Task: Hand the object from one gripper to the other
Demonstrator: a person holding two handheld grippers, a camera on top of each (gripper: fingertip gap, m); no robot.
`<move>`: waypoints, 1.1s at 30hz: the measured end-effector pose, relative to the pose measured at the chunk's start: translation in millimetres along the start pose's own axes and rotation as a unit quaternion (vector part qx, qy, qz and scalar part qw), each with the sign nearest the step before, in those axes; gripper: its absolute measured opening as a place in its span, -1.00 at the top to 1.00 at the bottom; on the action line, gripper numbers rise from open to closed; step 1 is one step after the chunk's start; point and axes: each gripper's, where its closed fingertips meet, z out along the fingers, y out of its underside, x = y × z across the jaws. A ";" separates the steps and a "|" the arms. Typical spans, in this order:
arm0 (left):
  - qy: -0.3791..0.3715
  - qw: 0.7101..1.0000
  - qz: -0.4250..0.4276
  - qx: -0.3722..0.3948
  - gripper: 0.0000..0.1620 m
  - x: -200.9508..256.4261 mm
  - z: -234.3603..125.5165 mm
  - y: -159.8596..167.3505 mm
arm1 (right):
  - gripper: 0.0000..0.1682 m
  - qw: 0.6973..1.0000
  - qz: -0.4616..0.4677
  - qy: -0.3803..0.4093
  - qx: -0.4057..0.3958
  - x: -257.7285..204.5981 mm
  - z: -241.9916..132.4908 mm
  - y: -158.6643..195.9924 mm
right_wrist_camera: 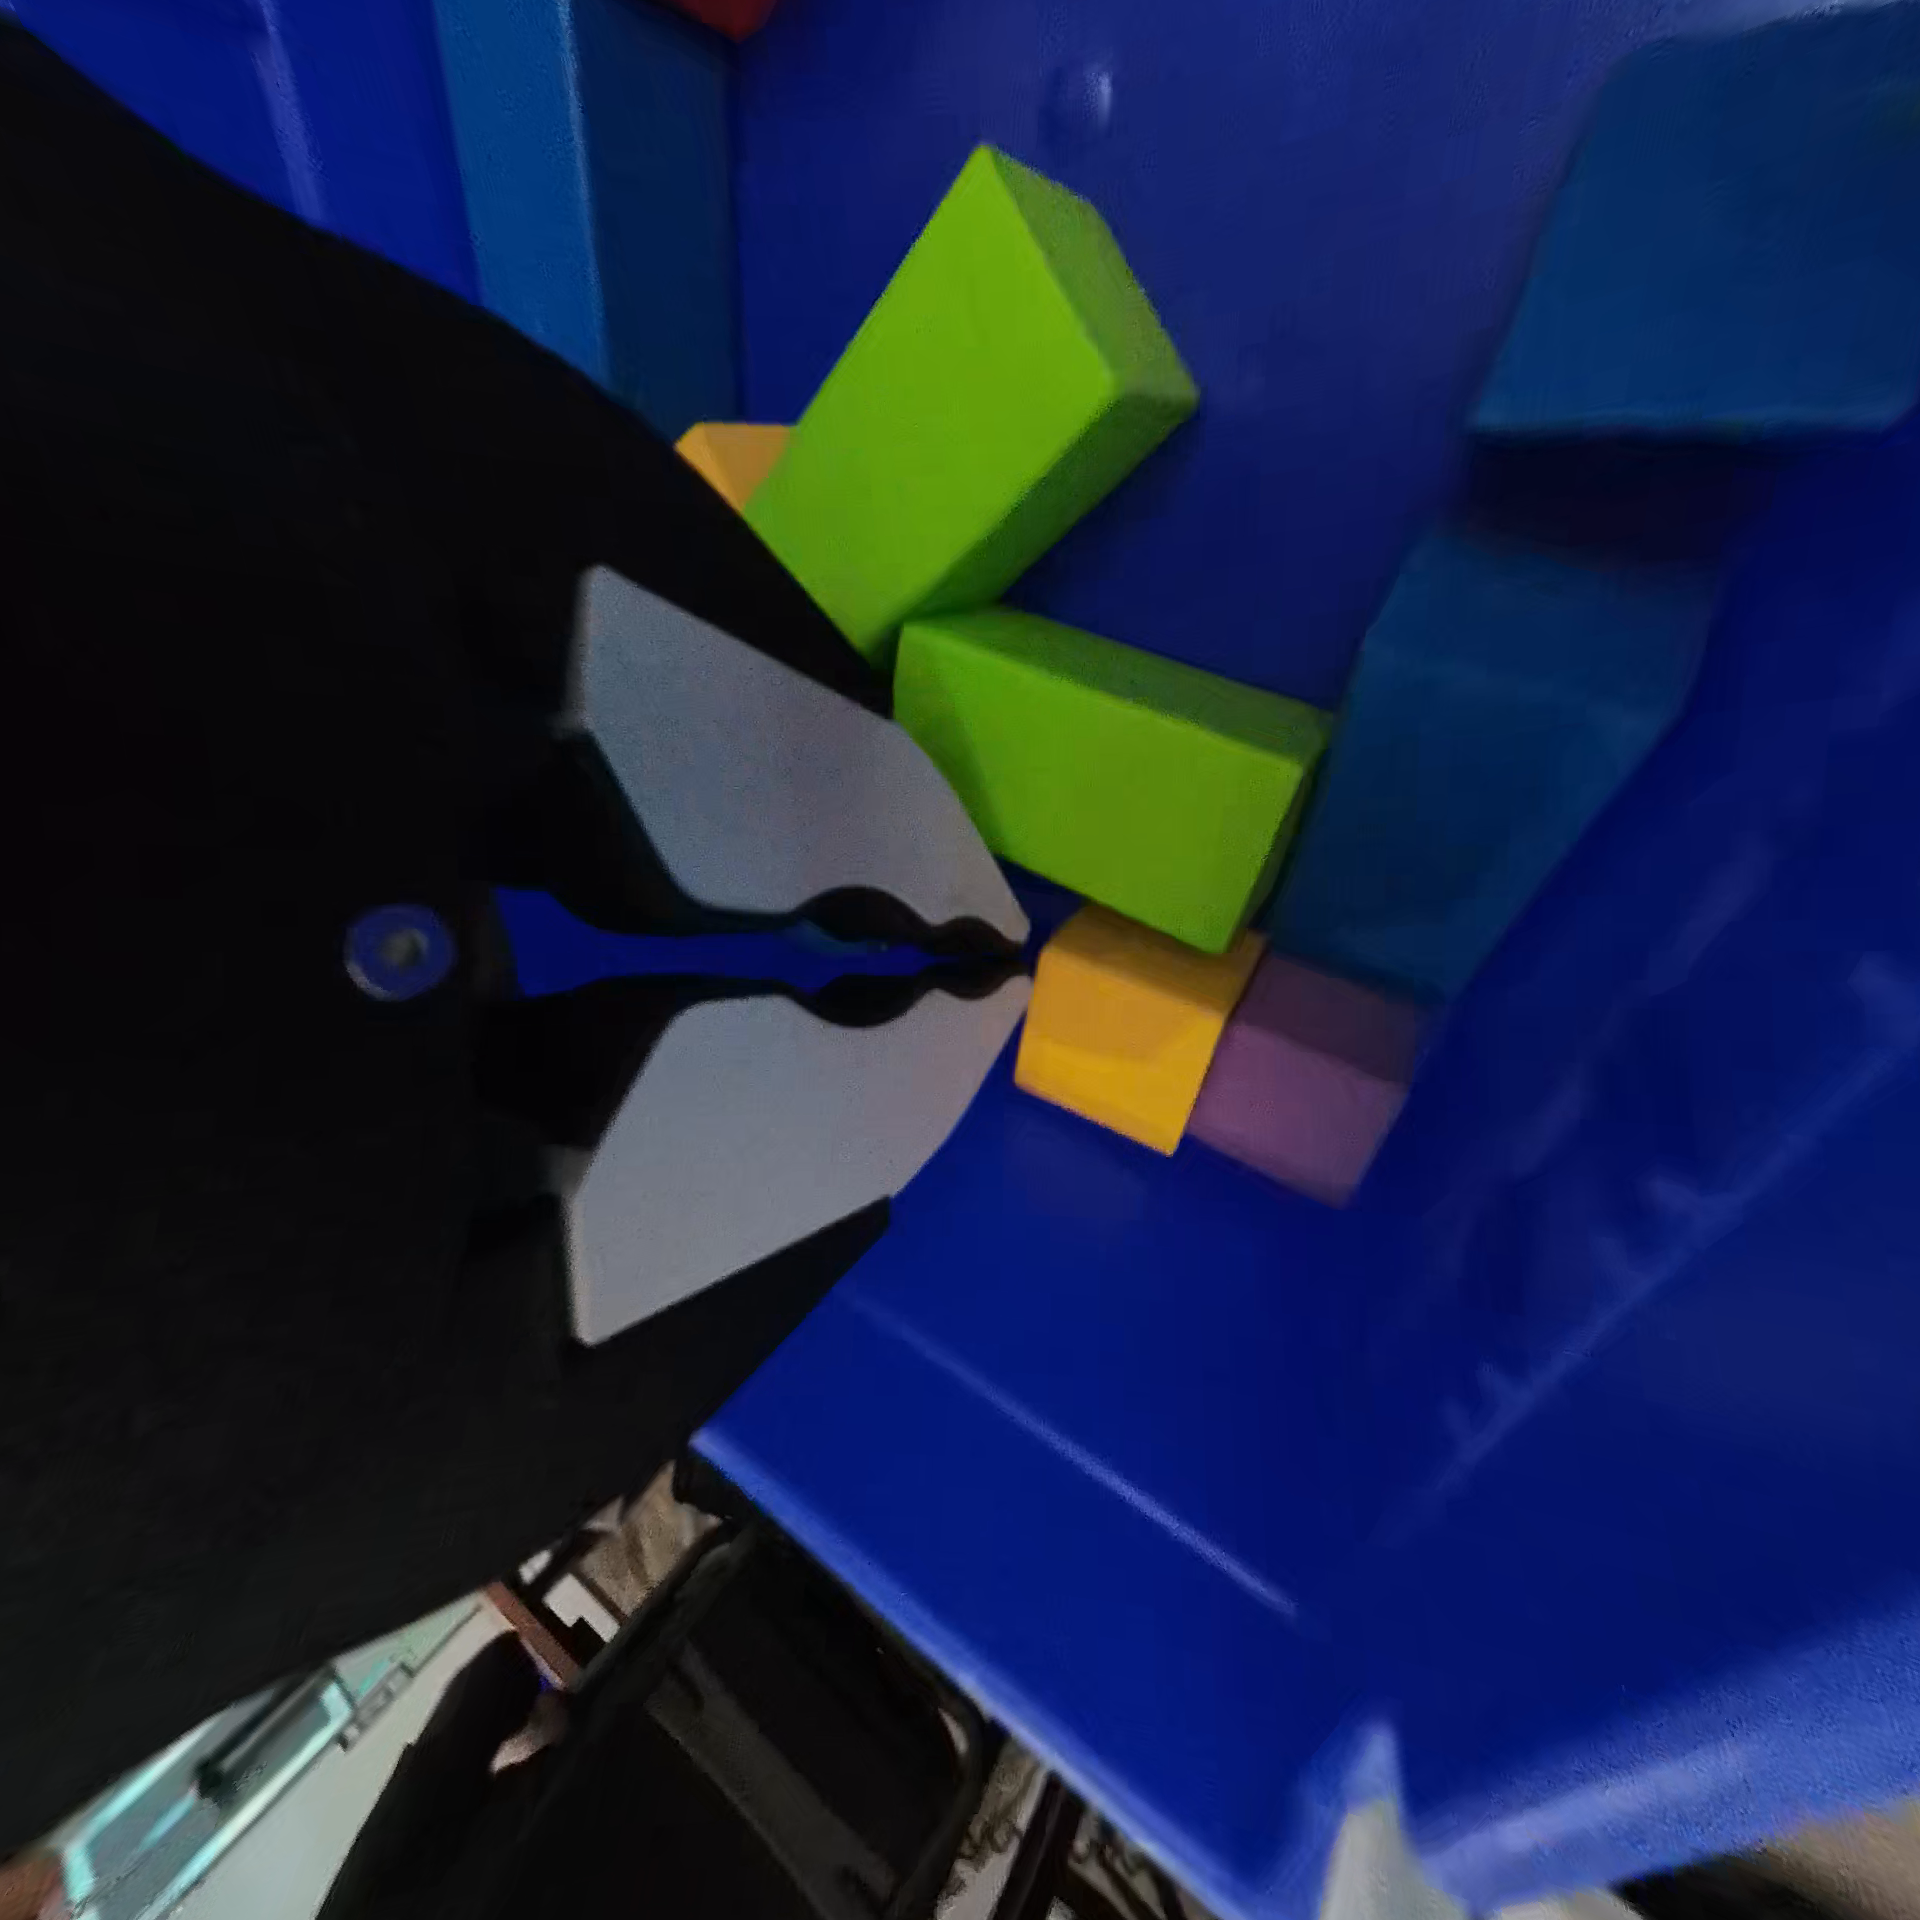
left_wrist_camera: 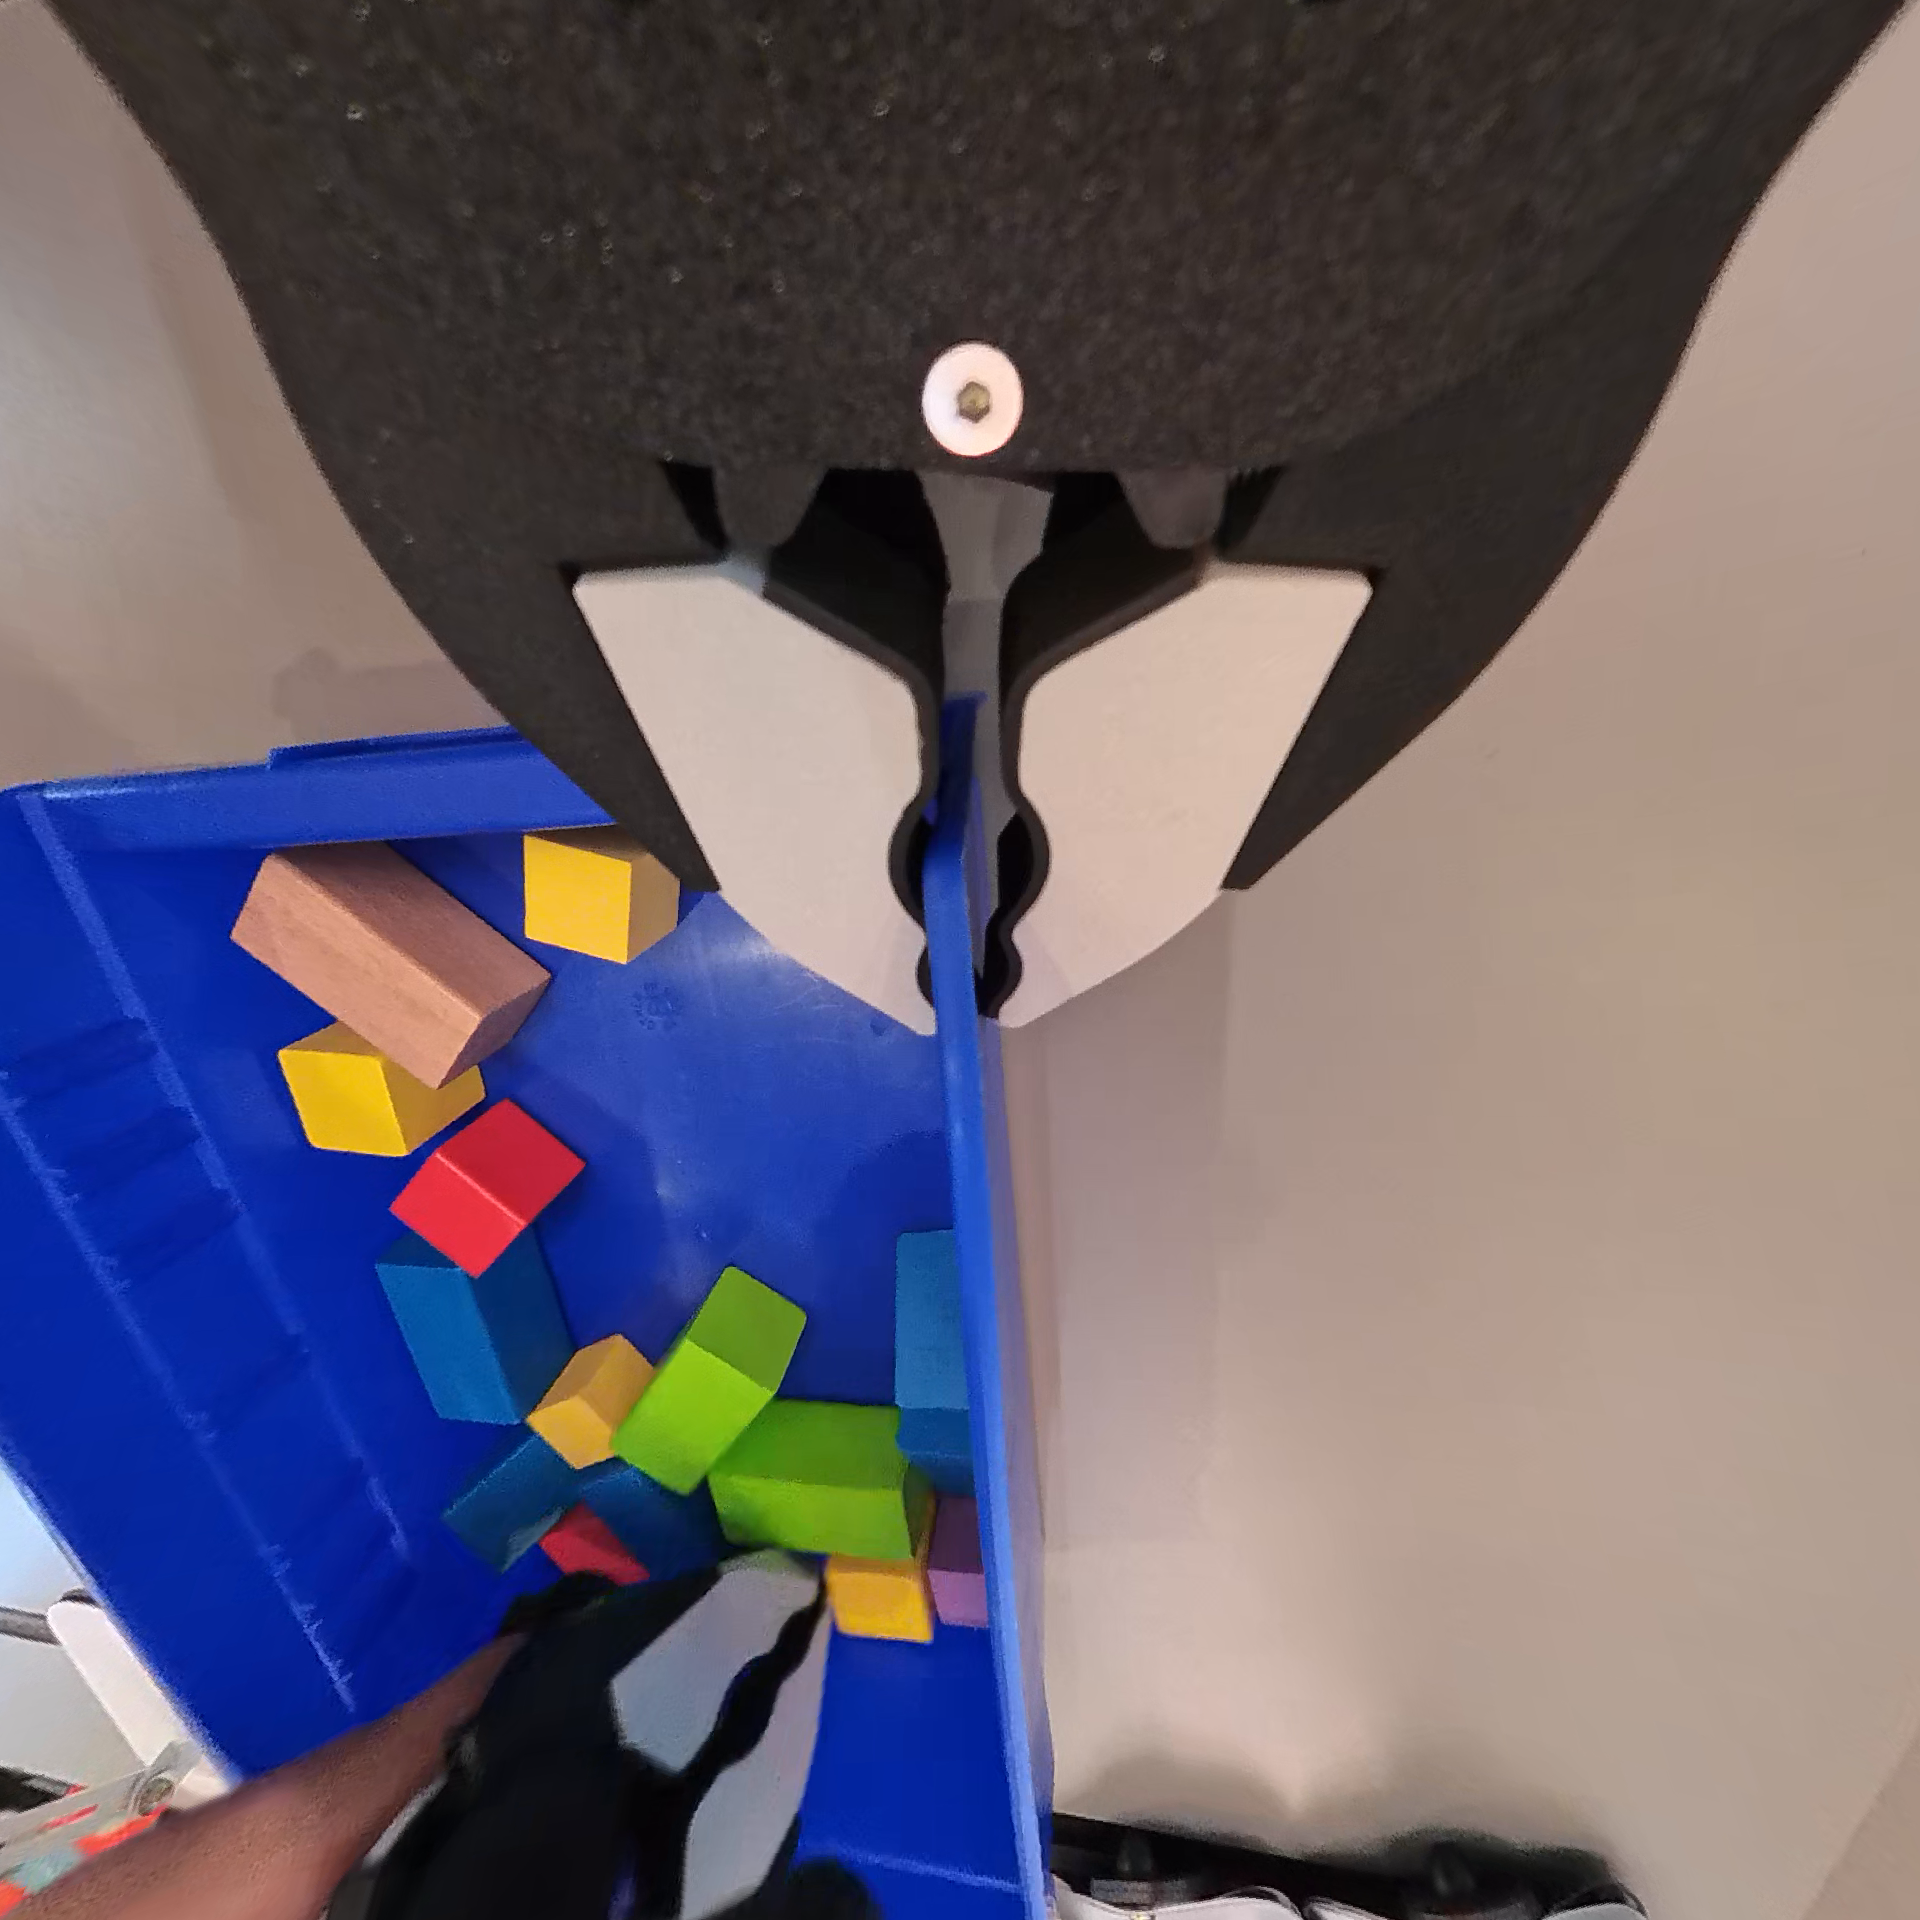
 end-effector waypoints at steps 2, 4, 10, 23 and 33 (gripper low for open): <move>-0.002 1.000 0.000 0.000 0.93 0.2 -0.1 0.1 | 0.98 0.994 -0.045 -0.084 0.055 -40.4 -8.4 -24.2; -0.002 1.000 -0.001 0.000 0.94 0.8 -0.1 0.2 | 0.82 0.980 -0.072 -0.151 0.109 -76.2 -28.5 -46.6; 0.000 1.000 -0.001 0.001 0.94 1.3 -0.4 0.4 | 0.76 0.991 -0.074 -0.109 -0.006 -40.2 -52.0 10.5; -0.001 1.000 -0.001 -0.001 0.93 2.2 -0.2 0.7 | 1.00 0.983 -0.080 -0.158 -0.038 -49.0 -31.0 28.8; -0.002 1.000 0.003 -0.002 0.93 2.5 -0.4 1.0 | 0.84 0.976 -0.034 -0.115 -0.180 -25.8 -29.1 86.3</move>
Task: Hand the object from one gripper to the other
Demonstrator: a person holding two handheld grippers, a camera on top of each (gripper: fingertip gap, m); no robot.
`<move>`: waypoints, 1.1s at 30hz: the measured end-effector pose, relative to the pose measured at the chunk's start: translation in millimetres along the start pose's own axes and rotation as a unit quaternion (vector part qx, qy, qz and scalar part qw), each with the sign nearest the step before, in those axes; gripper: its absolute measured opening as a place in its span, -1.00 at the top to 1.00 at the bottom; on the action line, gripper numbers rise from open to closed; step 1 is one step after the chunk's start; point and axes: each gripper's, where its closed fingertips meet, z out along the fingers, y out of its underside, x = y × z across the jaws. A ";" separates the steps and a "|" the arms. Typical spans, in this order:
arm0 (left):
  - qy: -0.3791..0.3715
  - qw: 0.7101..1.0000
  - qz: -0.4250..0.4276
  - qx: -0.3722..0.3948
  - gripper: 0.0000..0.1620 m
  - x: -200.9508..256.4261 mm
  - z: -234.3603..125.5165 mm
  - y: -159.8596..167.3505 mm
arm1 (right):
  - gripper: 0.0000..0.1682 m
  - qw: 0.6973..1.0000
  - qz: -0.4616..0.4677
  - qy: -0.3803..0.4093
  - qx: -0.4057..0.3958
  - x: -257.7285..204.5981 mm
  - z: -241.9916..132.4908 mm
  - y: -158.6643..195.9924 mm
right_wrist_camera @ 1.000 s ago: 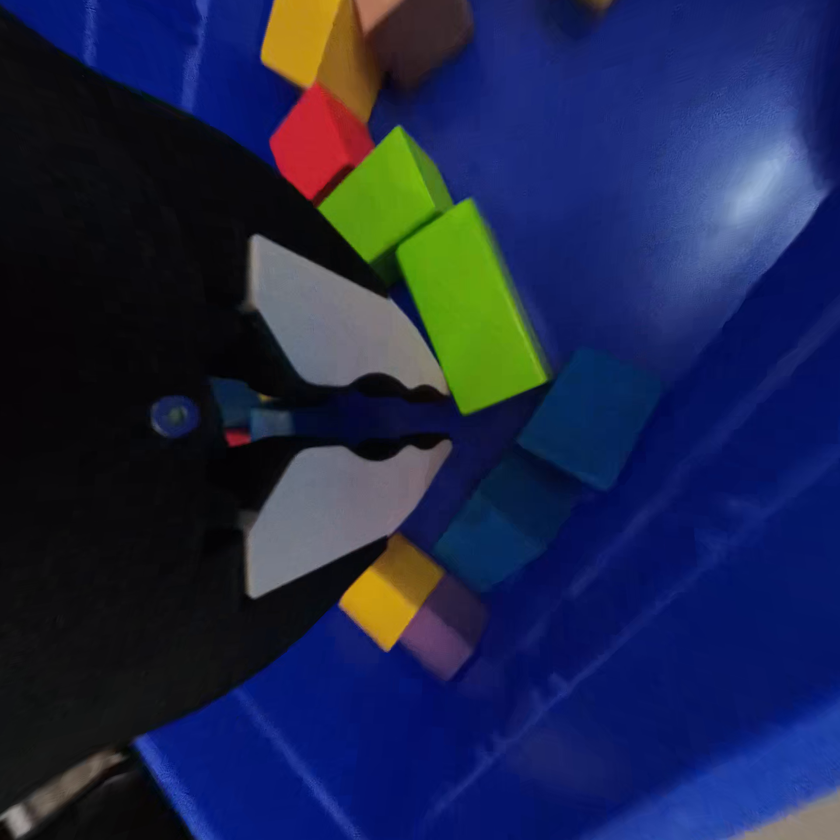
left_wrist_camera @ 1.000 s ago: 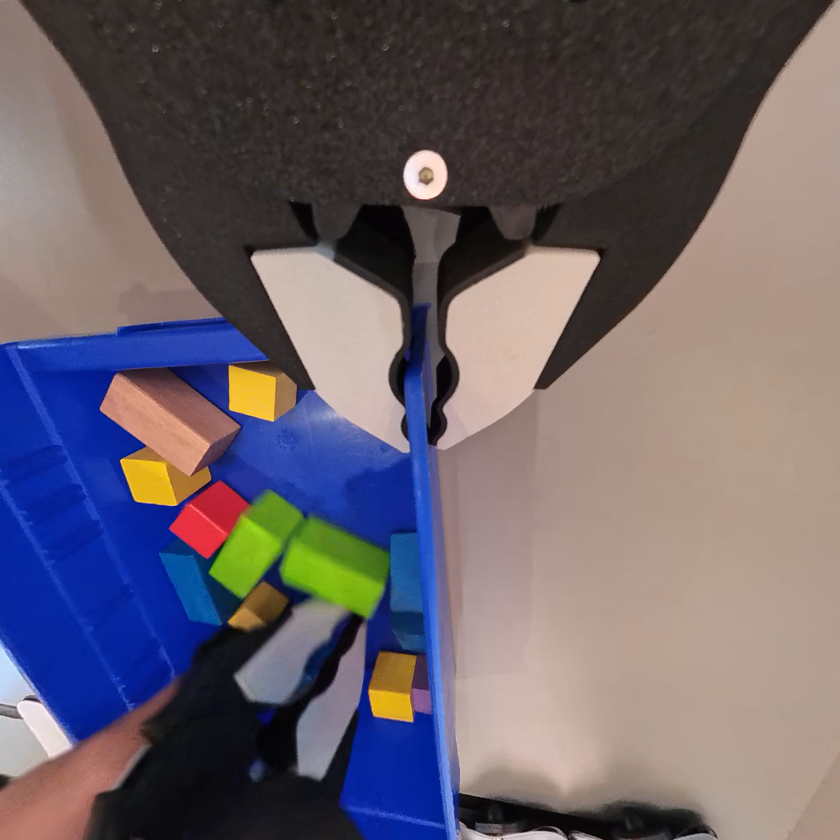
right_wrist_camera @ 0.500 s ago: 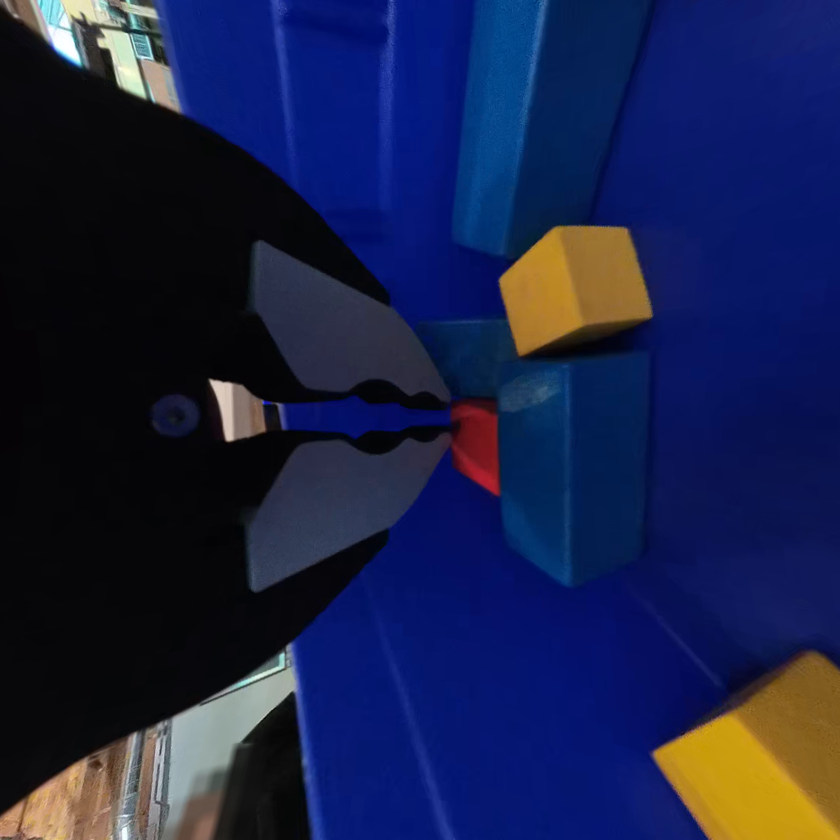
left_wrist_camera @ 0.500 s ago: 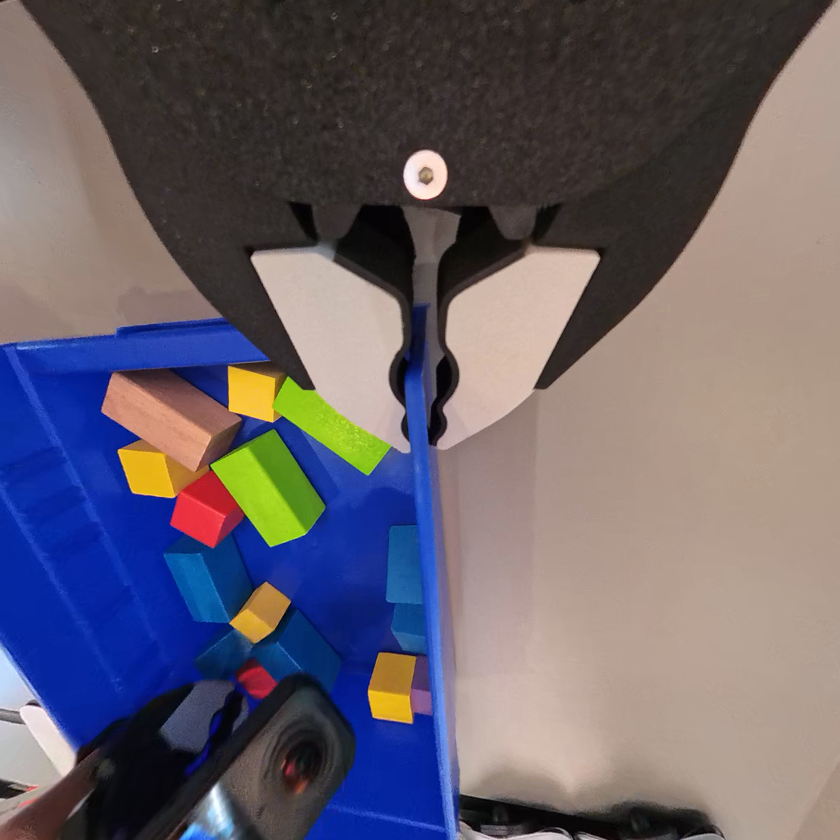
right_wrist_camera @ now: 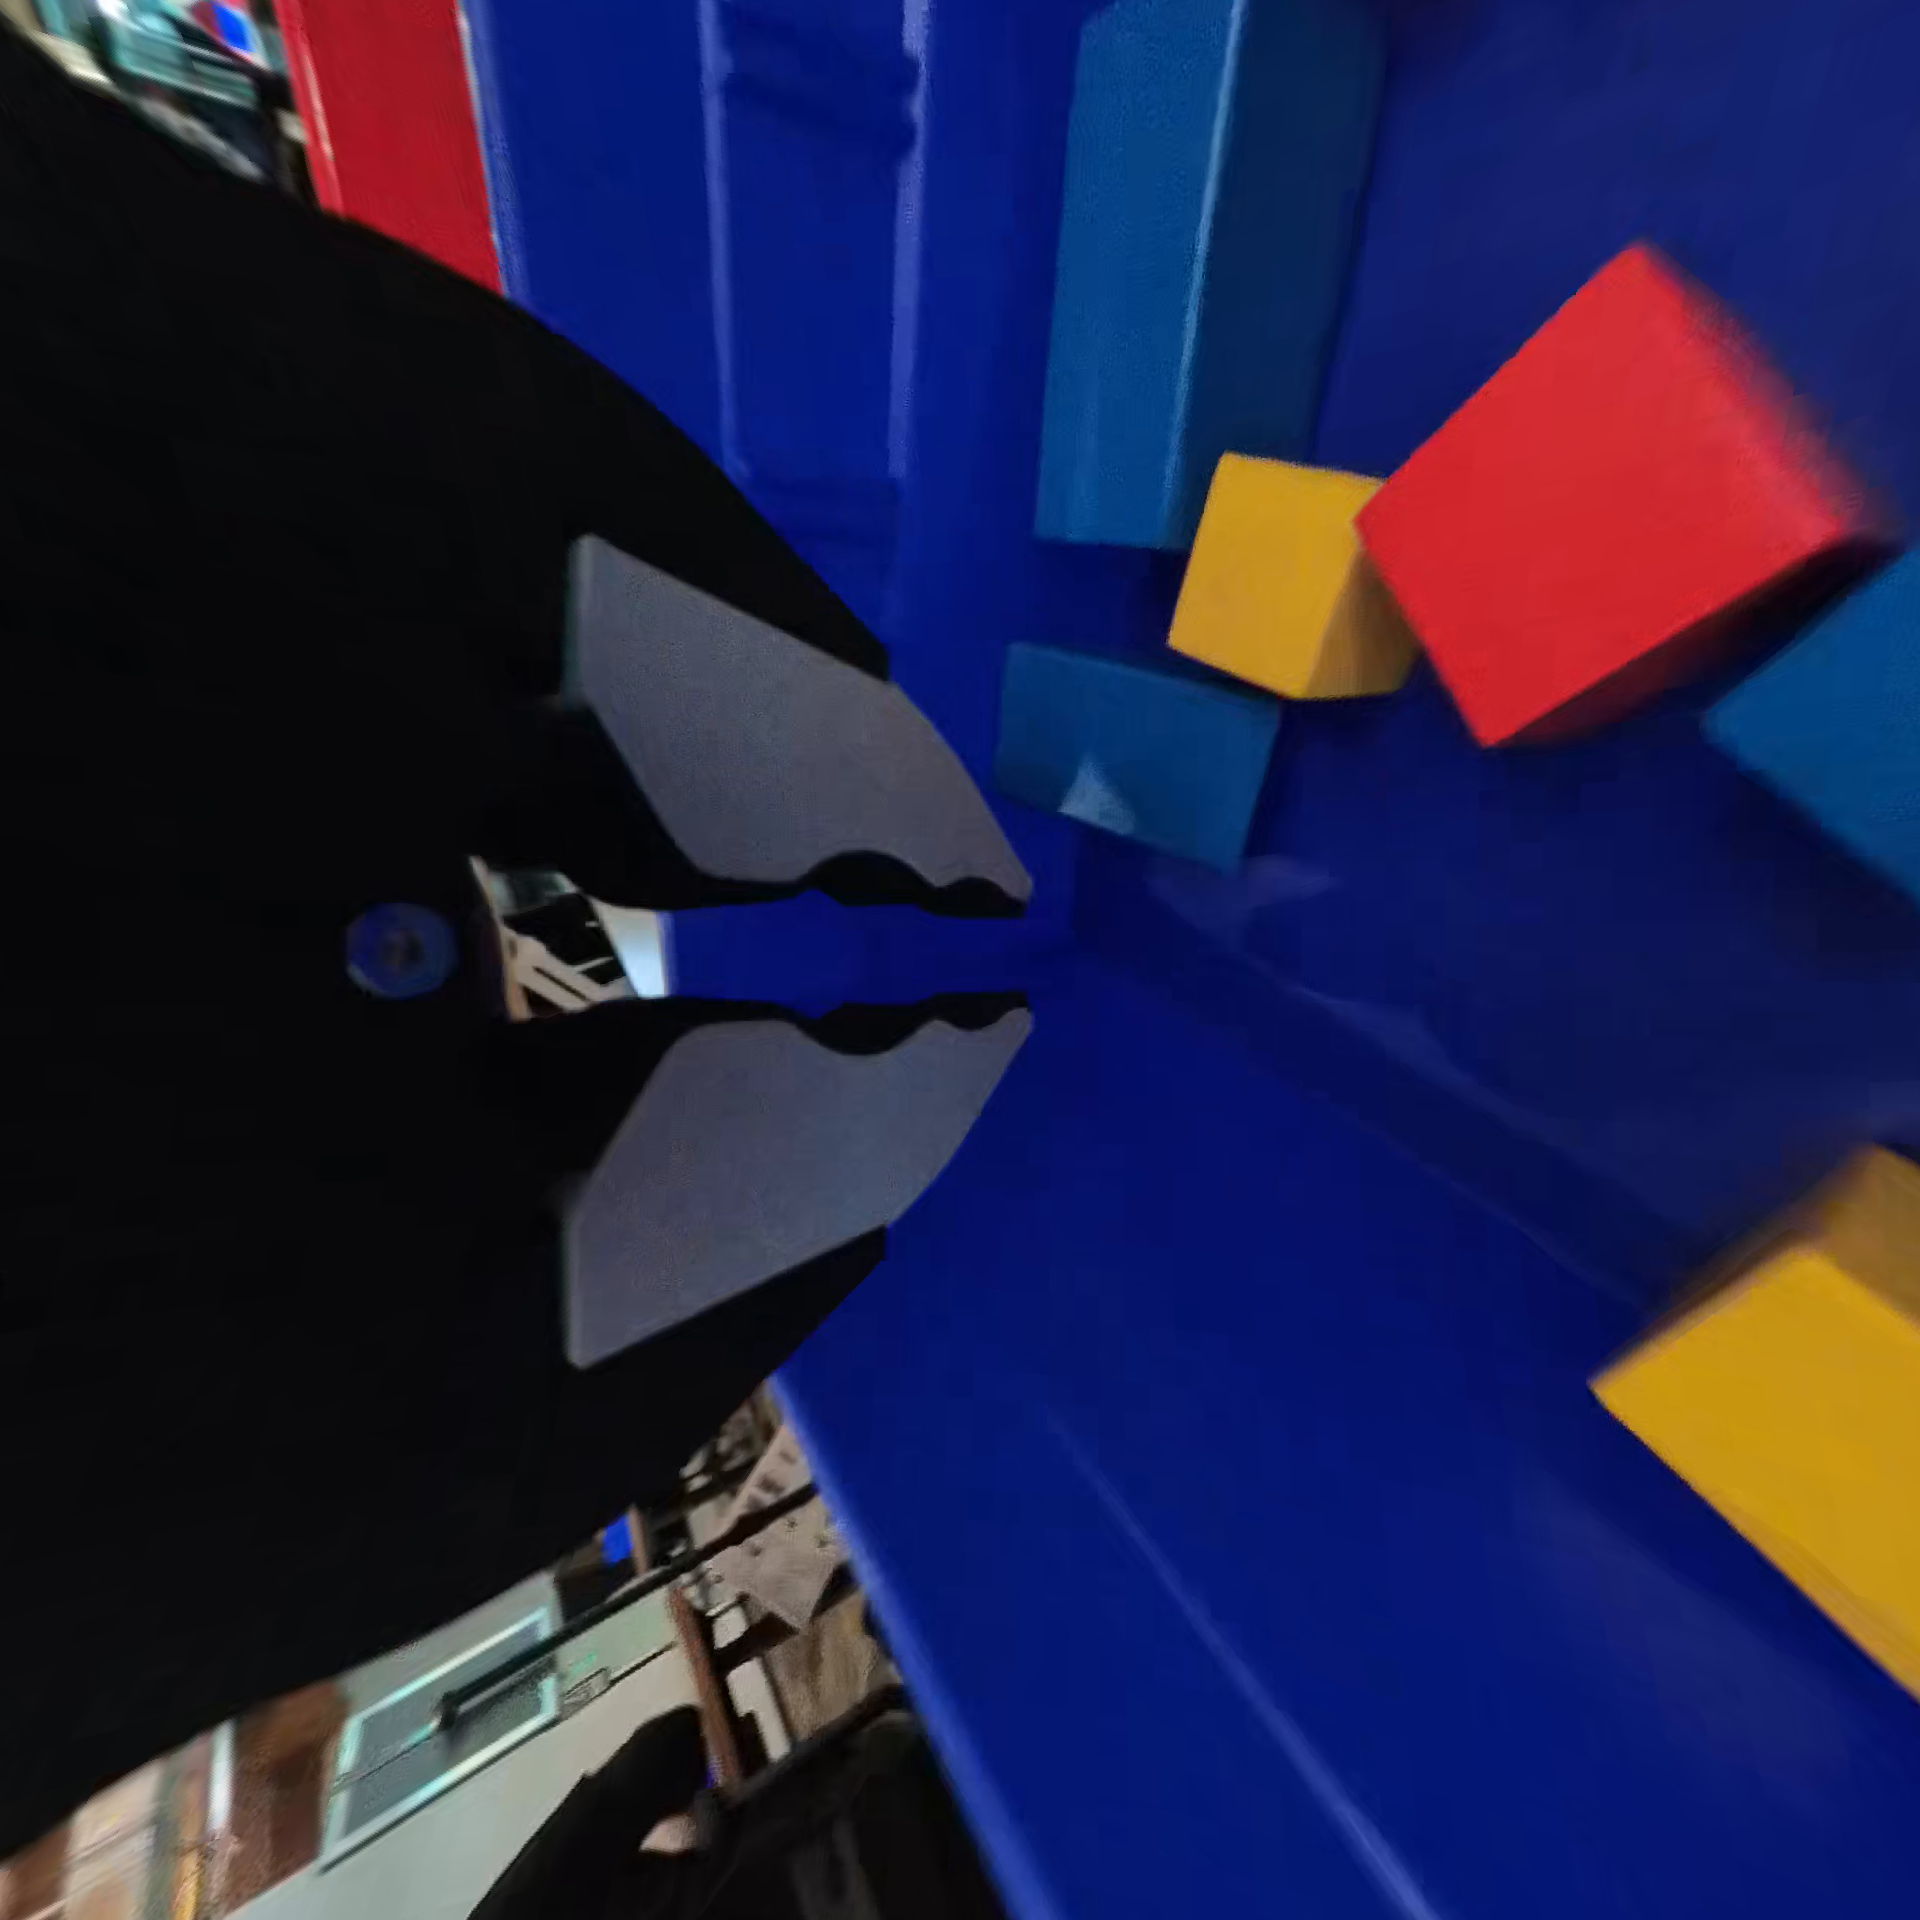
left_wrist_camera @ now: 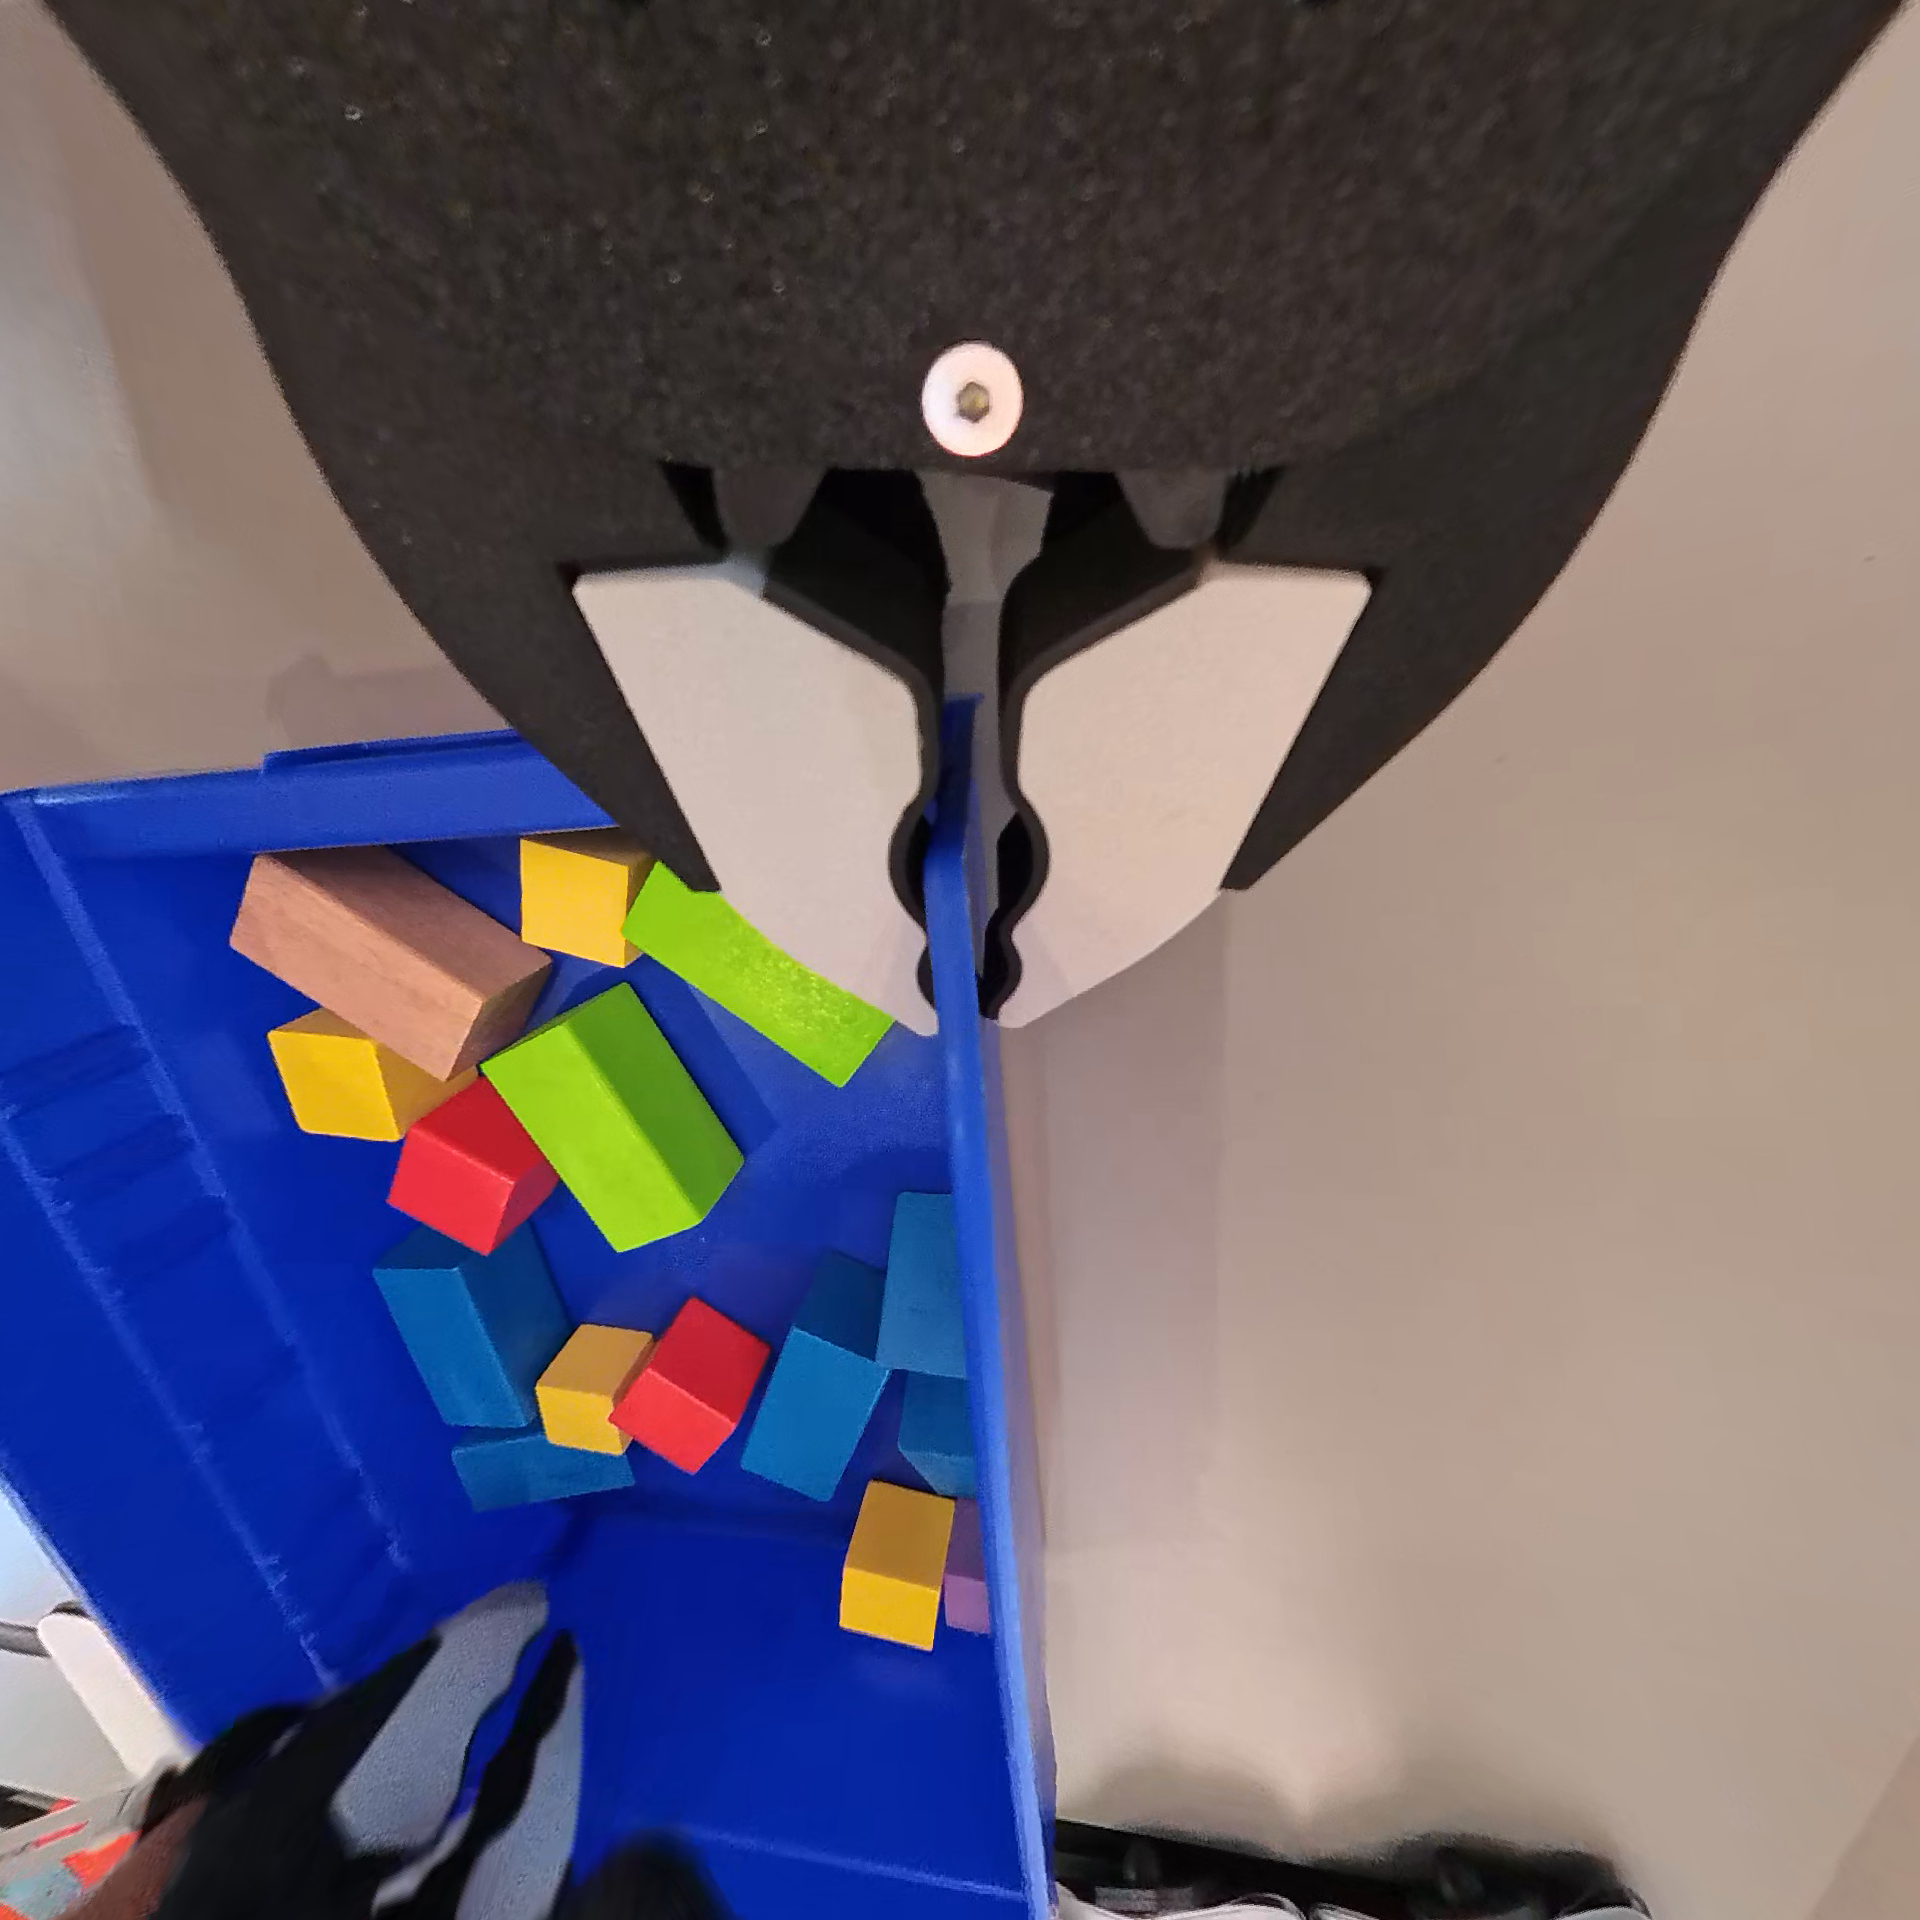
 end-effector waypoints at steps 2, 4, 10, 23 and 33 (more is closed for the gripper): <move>0.003 1.000 0.001 0.000 0.93 1.5 0.5 0.1 | 0.94 0.999 -0.013 -0.001 -0.037 -5.6 16.4 3.6; 0.004 1.000 -0.002 -0.001 0.94 2.3 0.8 0.1 | 1.00 0.998 -0.030 -0.030 -0.055 -21.0 25.5 0.5; -0.009 1.000 -0.004 -0.007 0.95 2.2 0.7 0.5 | 0.90 0.974 0.009 -0.130 0.186 -45.6 -27.3 -61.6; -0.046 0.997 0.023 -0.051 0.95 12.4 14.0 -39.1 | 0.55 0.839 0.312 0.141 0.423 -63.2 -126.8 46.6; -0.067 0.995 0.061 -0.039 0.95 30.6 -0.4 -34.3 | 0.15 0.603 0.575 0.073 0.548 -193.4 -99.8 14.8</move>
